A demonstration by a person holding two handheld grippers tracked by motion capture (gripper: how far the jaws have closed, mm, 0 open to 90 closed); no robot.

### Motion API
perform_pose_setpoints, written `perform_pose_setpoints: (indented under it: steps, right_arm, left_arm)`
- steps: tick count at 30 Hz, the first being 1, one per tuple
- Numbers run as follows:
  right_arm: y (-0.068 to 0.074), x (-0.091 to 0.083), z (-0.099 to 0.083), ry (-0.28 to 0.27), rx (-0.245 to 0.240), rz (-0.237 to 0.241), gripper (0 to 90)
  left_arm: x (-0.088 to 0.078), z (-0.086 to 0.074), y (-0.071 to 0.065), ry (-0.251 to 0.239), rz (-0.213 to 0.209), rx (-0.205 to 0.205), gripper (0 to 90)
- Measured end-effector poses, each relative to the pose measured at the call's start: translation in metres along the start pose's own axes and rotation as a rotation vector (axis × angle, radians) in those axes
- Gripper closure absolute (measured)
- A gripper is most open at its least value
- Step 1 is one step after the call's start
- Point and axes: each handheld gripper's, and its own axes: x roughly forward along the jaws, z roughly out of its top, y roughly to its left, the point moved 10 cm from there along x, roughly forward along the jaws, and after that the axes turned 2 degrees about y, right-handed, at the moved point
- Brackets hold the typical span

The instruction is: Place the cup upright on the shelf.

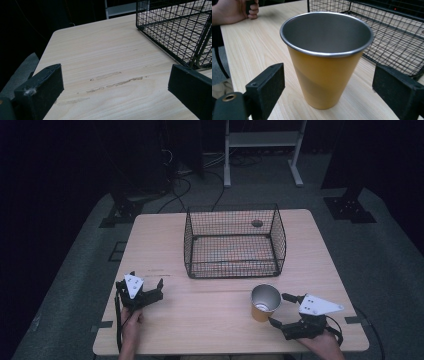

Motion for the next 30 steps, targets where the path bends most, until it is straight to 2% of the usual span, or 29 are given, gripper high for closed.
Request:
perform_pose_setpoints:
  steps: [22,30]
  right_arm:
    - [0.000,0.028,0.009,0.020,0.008,-0.001,7.4]
    - [0.000,0.036,0.013,0.009,0.008,-0.002,7.4]
  left_arm:
    - [0.000,0.000,0.000,0.000,0.000,0.000,0.0]
    - [0.000,0.000,0.000,0.000,0.000,0.000,0.0]
